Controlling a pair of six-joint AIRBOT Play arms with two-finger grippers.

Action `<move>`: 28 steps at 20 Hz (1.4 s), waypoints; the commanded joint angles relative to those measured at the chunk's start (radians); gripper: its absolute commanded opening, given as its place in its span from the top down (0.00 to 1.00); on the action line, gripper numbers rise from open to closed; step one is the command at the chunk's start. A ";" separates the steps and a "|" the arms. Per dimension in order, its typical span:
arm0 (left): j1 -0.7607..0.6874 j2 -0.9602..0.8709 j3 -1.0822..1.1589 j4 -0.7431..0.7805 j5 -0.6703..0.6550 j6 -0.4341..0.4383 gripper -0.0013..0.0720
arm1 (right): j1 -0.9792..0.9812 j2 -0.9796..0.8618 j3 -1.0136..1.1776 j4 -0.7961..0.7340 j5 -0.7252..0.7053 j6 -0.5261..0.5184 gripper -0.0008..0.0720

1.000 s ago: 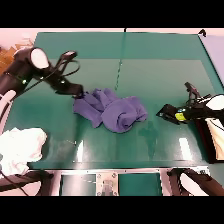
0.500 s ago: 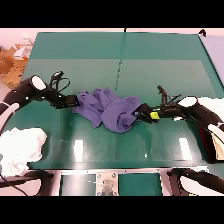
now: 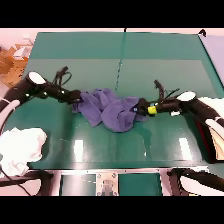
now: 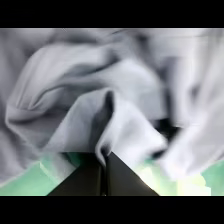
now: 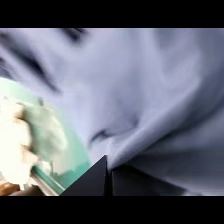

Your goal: Fold the shirts.

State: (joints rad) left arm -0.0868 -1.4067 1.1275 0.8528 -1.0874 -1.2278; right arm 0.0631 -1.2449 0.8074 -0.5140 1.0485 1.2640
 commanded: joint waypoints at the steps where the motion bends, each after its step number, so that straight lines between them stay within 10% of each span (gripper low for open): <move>1: 0.002 0.122 0.147 0.033 -0.052 -0.004 0.96 | -0.111 0.101 0.151 0.008 0.107 0.005 0.97; 16: 0.001 0.584 0.820 0.428 0.077 -0.077 0.96 | -0.499 0.771 0.550 -0.153 0.068 0.099 0.97; 28: -0.026 -0.086 0.818 0.251 0.047 -0.056 0.95 | -0.436 0.542 -0.113 -0.077 -0.121 -0.081 0.97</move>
State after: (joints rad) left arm -0.0956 -1.3003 1.9430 1.1786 -1.0409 -1.2995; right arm -0.4095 -0.5991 0.8749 -0.6407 1.0424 1.2819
